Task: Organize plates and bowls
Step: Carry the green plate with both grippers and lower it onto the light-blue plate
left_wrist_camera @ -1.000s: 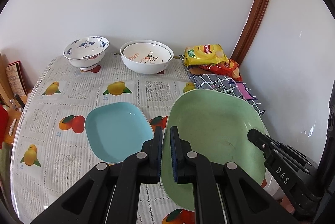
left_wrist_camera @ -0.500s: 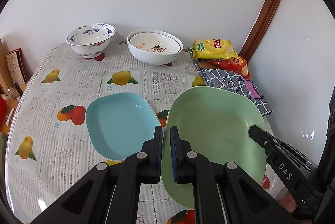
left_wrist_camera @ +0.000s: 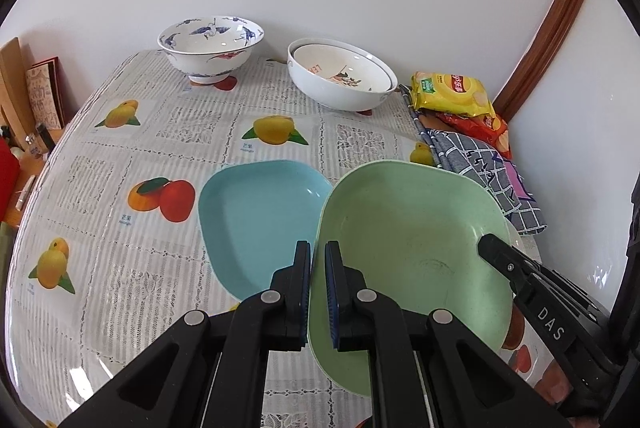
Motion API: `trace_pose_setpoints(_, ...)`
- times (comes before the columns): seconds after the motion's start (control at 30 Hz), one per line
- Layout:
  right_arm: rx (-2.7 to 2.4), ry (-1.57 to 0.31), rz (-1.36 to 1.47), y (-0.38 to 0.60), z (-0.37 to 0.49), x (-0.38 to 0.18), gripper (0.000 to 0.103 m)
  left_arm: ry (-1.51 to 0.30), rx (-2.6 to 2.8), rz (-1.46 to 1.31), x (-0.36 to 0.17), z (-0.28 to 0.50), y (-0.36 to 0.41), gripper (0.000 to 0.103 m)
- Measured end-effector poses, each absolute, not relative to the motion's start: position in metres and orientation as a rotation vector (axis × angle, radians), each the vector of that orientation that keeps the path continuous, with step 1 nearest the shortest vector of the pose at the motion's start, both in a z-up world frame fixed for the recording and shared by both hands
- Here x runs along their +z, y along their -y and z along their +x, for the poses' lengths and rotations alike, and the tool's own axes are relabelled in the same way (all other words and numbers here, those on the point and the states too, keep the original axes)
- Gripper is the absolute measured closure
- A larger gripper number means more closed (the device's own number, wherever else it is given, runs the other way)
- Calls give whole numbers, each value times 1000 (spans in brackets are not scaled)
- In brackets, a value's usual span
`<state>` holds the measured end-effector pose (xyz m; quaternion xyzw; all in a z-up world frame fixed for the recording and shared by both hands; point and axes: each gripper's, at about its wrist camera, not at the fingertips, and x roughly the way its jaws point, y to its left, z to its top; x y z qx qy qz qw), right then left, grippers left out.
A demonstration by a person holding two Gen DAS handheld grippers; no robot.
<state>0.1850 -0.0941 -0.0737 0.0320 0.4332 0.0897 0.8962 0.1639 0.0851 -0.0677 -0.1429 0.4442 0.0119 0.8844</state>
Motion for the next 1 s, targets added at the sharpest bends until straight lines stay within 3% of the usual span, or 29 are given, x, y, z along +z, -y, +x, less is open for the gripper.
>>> trace_pose_setpoints(1.0,345,-1005,-67,6,254,-131,100,-996,177,-409,-122,194,-163,95)
